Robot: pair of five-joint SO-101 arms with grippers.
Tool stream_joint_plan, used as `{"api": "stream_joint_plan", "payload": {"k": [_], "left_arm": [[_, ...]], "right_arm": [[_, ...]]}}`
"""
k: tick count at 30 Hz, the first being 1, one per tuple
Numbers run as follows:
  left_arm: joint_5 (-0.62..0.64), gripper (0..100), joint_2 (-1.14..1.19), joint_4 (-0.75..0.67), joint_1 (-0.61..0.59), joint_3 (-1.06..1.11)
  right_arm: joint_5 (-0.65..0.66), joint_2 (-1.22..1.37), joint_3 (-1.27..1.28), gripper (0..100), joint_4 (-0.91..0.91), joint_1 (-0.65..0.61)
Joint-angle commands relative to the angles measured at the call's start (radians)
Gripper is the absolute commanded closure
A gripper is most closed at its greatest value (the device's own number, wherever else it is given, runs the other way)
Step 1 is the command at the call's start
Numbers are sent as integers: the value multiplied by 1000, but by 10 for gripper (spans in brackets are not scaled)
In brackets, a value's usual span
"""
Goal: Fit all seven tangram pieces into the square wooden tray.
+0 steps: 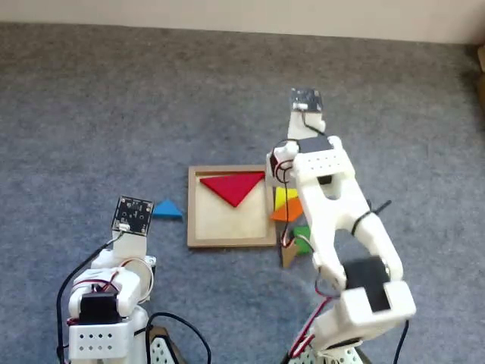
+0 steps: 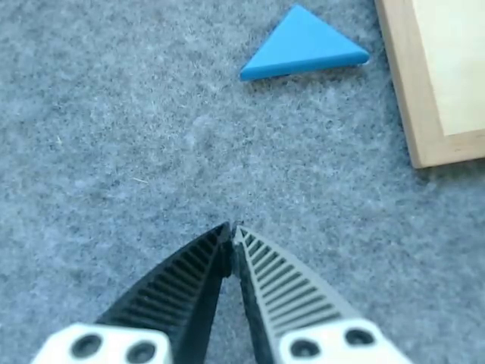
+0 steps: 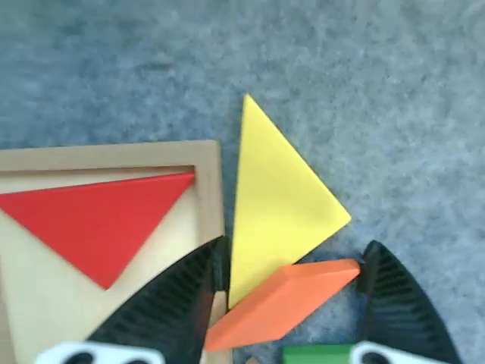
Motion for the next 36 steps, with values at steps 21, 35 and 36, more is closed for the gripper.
{"api": "stream_joint_plan", "payload": {"k": [21, 35, 36], "left_arm": [[9, 964, -28, 3, -4, 21], [9, 964, -28, 3, -4, 21], [9, 964, -28, 3, -4, 21]], "right_arm": [[-20, 131, -202, 700, 42, 16], [-18, 97, -196, 703, 33, 1], [-18, 97, -196, 703, 15, -1]]}}
